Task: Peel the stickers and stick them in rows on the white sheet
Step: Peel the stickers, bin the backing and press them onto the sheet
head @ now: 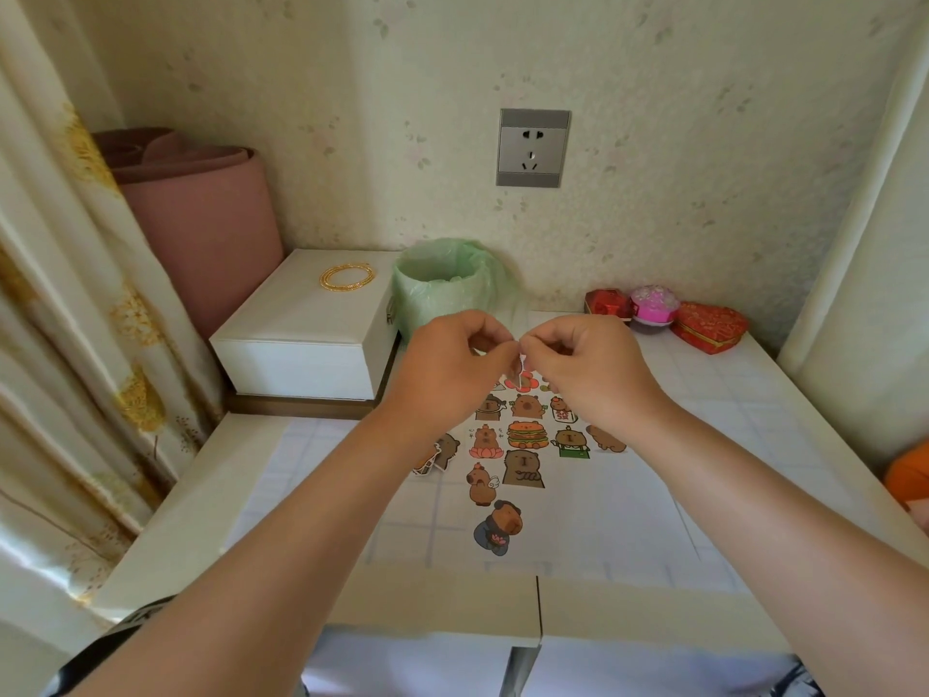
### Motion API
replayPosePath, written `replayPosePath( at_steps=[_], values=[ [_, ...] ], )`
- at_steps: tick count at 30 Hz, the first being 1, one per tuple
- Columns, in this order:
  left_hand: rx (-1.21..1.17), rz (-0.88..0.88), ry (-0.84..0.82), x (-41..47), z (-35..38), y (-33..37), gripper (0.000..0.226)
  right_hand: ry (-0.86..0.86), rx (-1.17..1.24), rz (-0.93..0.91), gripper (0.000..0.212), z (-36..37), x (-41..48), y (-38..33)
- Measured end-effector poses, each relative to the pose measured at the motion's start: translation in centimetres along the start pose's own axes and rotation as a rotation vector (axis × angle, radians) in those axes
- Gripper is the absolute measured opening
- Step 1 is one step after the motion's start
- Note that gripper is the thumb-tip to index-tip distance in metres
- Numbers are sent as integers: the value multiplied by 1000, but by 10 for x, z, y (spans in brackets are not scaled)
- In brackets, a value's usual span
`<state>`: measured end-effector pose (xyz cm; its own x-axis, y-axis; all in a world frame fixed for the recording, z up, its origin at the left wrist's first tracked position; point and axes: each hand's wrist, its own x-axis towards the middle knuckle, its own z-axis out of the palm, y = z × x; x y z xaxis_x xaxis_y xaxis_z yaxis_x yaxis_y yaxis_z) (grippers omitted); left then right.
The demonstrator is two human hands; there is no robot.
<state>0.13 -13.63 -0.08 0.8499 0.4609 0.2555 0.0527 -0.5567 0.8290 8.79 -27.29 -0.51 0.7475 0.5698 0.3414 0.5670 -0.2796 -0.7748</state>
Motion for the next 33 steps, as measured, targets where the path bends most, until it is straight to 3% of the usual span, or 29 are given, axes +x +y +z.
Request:
replayPosePath(
  at_steps=[12,20,24,28,33],
  values=[
    [-146,-202,-56,2,-4,0,8,29,-179,-98,14,6,-2,5],
    [-224,-250,-50,7,-12,-3,11,22,-6,24,17,10,2,0],
    [-235,-197,-100,4,-17,-4,9,-3,49,36,8,19,4,-5],
    [-156,-162,-79,6,-29,-9,8,26,74,24,12,24,8,-14],
    [131,-112,-1,10,-54,-21,10,60,70,54,16,38,21,-19]
  ],
)
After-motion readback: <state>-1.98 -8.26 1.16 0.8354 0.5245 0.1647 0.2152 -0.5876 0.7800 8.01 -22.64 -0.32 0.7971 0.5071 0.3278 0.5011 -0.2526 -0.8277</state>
